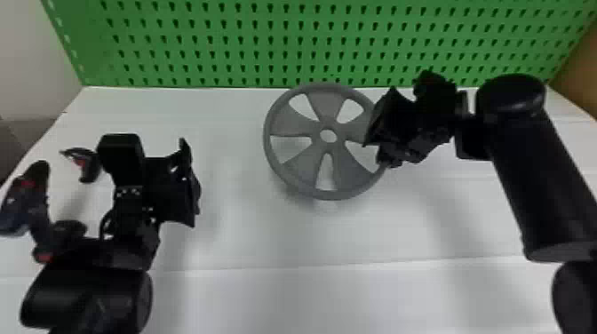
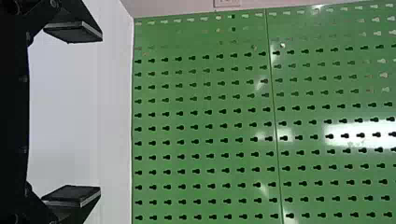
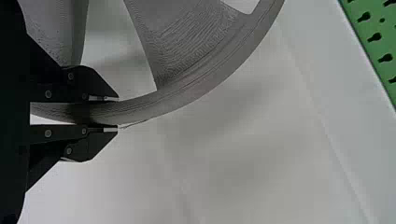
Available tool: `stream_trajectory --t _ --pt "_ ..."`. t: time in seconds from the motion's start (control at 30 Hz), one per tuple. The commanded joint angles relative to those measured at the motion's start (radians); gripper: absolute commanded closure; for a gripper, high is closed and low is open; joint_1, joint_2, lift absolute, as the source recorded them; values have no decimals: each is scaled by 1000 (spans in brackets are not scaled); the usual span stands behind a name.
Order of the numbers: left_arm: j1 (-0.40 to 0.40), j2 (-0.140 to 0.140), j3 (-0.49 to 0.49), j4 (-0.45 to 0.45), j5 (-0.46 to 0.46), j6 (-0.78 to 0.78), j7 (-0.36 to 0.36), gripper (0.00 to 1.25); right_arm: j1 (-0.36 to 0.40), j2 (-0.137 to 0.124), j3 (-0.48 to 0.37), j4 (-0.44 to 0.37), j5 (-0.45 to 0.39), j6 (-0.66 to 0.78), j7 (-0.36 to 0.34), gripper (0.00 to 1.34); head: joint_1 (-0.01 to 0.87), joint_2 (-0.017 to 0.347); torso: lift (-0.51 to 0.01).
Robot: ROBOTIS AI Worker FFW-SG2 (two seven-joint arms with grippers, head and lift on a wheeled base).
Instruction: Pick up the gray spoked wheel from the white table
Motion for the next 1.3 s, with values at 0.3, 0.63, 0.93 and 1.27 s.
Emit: stream_trajectory --t 0.3,0.63,0.93,1.27 --pt "5 0 12 -17 0 0 0 128 158 29 48 -214 328 -198 279 1159 765 2 -95" --pt "8 0 26 -34 -6 0 1 128 290 40 83 -294 634 -463 562 1159 765 2 -95" --pt "3 0 31 -40 -7 1 0 128 385 52 96 -314 819 -749 731 1161 765 2 -95" --pt "5 0 38 -43 -1 1 0 128 470 76 100 -352 977 -948 739 1174 765 2 -95"
